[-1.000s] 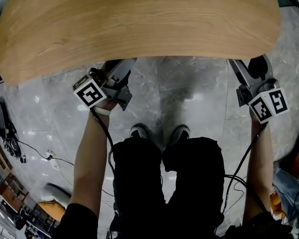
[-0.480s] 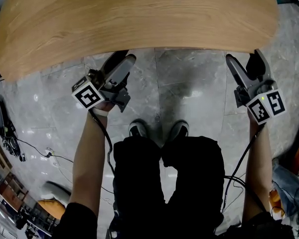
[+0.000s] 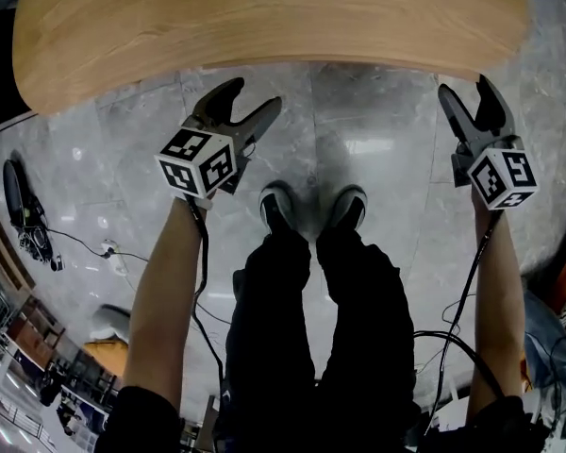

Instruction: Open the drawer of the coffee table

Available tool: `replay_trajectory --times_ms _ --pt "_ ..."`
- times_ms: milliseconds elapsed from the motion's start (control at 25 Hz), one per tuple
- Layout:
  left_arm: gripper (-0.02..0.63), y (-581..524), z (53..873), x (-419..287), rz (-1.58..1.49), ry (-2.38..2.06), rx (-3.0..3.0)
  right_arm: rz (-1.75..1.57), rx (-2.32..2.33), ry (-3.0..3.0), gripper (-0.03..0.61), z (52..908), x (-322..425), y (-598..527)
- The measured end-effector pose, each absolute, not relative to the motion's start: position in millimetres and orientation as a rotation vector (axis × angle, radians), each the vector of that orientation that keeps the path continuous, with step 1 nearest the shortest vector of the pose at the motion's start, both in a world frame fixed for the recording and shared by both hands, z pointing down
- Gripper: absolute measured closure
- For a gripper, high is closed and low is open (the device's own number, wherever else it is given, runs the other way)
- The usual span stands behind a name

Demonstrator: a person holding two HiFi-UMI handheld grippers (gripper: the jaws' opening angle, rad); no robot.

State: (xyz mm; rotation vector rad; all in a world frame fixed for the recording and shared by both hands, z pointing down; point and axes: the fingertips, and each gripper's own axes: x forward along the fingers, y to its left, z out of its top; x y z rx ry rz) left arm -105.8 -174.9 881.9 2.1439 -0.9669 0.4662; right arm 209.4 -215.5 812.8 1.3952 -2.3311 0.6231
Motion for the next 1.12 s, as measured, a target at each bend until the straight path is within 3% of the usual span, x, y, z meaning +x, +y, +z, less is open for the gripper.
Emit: replay_trajectory --times_ms 240,1120 --pt "0.265 -201.1 850.5 -150.5 0.688 -1.253 2.117 0.656 1.388 -2.239 0.222 812.0 221.3 -214.4" --pt "0.265 -201.4 847.5 -127.9 0.708 -1.381 2.057 0.626 1.399 -2.194 0.193 820.2 189.3 -211.4"
